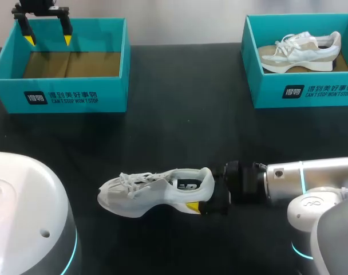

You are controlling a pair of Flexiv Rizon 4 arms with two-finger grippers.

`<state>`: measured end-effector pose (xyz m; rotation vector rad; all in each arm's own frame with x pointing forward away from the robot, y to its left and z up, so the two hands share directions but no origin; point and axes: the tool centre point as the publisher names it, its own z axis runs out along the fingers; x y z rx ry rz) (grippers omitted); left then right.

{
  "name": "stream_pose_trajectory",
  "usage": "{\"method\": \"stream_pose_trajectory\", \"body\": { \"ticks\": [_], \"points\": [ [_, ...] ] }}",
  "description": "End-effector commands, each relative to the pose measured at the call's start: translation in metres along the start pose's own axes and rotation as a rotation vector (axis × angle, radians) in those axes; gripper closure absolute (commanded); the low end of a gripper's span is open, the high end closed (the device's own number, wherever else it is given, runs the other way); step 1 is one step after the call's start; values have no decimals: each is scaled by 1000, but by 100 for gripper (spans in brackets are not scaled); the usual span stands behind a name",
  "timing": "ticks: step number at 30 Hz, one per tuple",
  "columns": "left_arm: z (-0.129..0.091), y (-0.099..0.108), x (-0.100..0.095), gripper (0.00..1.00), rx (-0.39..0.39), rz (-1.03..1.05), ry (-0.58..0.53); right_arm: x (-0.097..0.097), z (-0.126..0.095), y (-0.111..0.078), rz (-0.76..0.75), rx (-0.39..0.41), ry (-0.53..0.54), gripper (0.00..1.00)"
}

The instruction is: Take the shoe out of the shoebox, open the shoe tongue, remove and reinsert the insole, then place the shoe into the shoebox

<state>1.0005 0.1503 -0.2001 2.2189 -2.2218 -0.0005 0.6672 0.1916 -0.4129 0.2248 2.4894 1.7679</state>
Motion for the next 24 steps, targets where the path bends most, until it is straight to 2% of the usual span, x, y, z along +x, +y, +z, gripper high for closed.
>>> {"method": "stream_pose_trajectory", "body": {
  "ticks": [1, 5, 7, 9, 16, 23, 24],
  "points": [
    [0, 0, 0, 0, 0, 0, 0, -1, -1, 1, 2, 7, 4, 100],
    [0, 0, 0, 0, 0, 0, 0, -1, -1, 1, 2, 7, 4, 100],
    [-2, 12, 8, 0, 40, -47, -32, -1, -1, 1, 2, 7, 4, 100],
    [-4, 21, 15, 0, 35, -72, -32, -1, -1, 1, 2, 7, 4, 100],
    [-2, 65, 55, 0, 62, -148, -68, -1, -1, 1, 2, 7, 4, 100],
    [-2, 102, 91, 0, 9, -173, -38, -1, -1, 1, 2, 7, 4, 100],
    [-3, 106, 96, 0, -20, -203, -20, -1, -1, 1, 2, 7, 4, 100]
  ]
}}
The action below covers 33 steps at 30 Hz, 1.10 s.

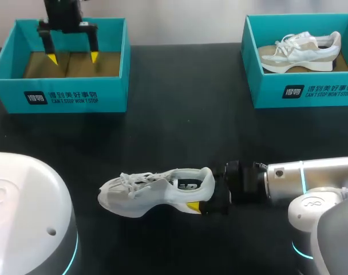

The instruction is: Take the shoe out of the shoebox, open the shoe tongue, remove and reinsert the insole, then place the shoe into the shoebox

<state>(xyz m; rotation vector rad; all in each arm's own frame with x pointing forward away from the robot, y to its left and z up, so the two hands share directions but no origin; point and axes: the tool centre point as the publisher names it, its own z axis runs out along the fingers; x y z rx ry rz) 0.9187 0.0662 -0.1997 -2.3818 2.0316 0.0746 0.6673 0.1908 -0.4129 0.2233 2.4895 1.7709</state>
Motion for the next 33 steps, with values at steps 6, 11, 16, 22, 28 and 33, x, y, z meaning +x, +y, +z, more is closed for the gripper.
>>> {"method": "stream_pose_trajectory", "body": {
  "ticks": [6, 11, 16, 22, 28, 33],
  "points": [
    [-9, 32, 13, 0, -64, -40, 61, -1, 0, 1, 1, 9, 2, 100],
    [-9, 32, 13, 0, -64, -40, 61, -1, 0, 1, 1, 9, 2, 100],
    [-9, 32, 13, 0, -64, -40, 61, -1, 0, 1, 1, 9, 2, 100],
    [-7, 98, 55, 0, -29, -69, 67, -1, 0, 1, 1, 9, 2, 100],
    [3, 153, 86, 0, 15, -55, -11, -1, 0, 1, 1, 9, 2, 100],
    [6, 185, 102, 0, 48, -82, -11, -1, 0, 1, 1, 9, 2, 100]
  ]
}}
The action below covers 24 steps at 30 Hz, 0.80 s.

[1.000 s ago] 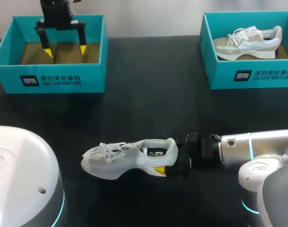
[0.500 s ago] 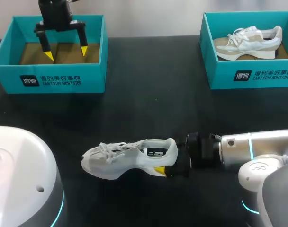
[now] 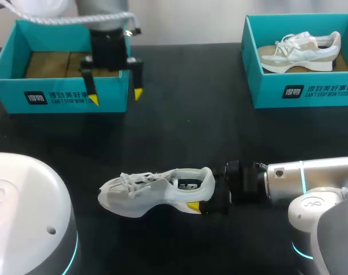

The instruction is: Take the shoe out of the shoebox, open the shoe tongue, remove and reinsert the insole, then place the shoe into the shoebox

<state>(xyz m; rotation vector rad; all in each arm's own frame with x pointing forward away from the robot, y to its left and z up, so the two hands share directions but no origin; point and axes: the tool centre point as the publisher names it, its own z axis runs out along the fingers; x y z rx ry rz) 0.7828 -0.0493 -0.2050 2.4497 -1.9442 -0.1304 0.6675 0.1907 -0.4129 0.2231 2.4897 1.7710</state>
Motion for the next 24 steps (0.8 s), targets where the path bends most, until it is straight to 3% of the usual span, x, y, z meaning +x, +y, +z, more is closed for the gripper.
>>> {"method": "stream_pose_trajectory", "body": {
  "ticks": [1, 8, 24],
  "points": [
    [3, 39, 10, 0, 70, -9, 13, 0, 0, 1, 1, 9, 1, 100],
    [5, 72, 33, 0, 51, 77, 38, 0, 0, 1, 1, 9, 1, 100],
    [5, 72, 33, 0, 51, 77, 38, 0, 0, 1, 1, 9, 1, 100]
  ]
}}
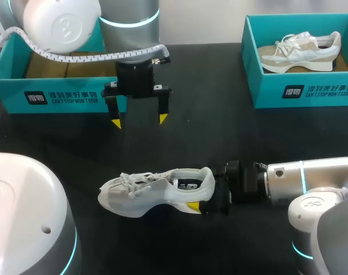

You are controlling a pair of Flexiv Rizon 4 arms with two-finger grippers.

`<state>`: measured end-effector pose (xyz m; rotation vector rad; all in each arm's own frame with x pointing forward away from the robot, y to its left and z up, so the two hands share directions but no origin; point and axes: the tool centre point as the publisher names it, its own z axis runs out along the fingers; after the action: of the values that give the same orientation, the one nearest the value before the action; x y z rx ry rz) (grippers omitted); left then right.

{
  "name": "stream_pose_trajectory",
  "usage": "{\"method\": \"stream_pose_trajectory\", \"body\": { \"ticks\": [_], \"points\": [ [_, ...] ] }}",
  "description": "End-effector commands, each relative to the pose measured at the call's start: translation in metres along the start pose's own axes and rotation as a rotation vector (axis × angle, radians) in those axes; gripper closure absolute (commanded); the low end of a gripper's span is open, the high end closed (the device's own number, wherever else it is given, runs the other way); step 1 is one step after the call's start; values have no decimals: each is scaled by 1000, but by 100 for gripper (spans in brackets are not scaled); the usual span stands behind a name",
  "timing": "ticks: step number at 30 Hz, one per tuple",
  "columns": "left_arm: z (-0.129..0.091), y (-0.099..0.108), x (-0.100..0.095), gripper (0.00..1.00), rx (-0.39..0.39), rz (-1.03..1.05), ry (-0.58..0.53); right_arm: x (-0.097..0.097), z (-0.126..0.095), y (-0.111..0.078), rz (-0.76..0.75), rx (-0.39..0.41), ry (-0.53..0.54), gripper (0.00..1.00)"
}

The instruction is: Take the shoe out of the shoebox, open the shoe tongue, remove and reinsert the insole, then place the shoe into the shoebox

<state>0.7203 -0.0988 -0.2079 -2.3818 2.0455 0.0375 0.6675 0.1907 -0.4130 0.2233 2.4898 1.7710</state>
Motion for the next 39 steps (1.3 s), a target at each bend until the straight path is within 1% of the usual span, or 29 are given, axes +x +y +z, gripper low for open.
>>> {"method": "stream_pose_trajectory", "body": {
  "ticks": [1, 5, 7, 10, 12, 13, 16, 23, 24, 25, 37, 38, 39],
  "points": [
    [0, 0, -1, 0, 2, 0, 2, 0, 0, 1, 1, 9, 1, 100],
    [0, 0, -1, 0, 2, 0, 2, 0, 0, 1, 1, 9, 1, 100],
    [5, 13, 5, 0, -8, 16, 22, 0, 0, 1, 1, 9, 1, 100],
    [9, 26, 10, 0, 14, 26, 24, 0, 0, 1, 1, 9, 1, 100],
    [12, 36, 14, 0, 15, 41, 16, 0, 0, 1, 1, 9, 1, 100],
    [15, 41, 17, 0, 31, 36, 8, 0, 0, 1, 1, 9, 1, 100],
    [25, 50, 23, 0, 24, 57, 3, 0, 0, 1, 1, 9, 1, 100],
    [57, 60, 39, 0, -65, 186, -57, 0, 0, 1, 1, 9, 1, 100],
    [59, 61, 40, 0, -78, 206, -73, 0, 0, 1, 1, 9, 1, 100],
    [58, 62, 40, 0, -73, 221, -95, 0, 0, 1, 1, 9, 1, 100],
    [58, 62, 40, 0, -73, 221, -95, 0, 0, 1, 1, 9, 1, 100],
    [63, 63, 42, 0, -94, 215, -92, 0, 0, 1, 1, 9, 1, 100],
    [68, 63, 44, 0, -100, 207, -96, 0, 0, 1, 1, 9, 1, 100]
  ]
}}
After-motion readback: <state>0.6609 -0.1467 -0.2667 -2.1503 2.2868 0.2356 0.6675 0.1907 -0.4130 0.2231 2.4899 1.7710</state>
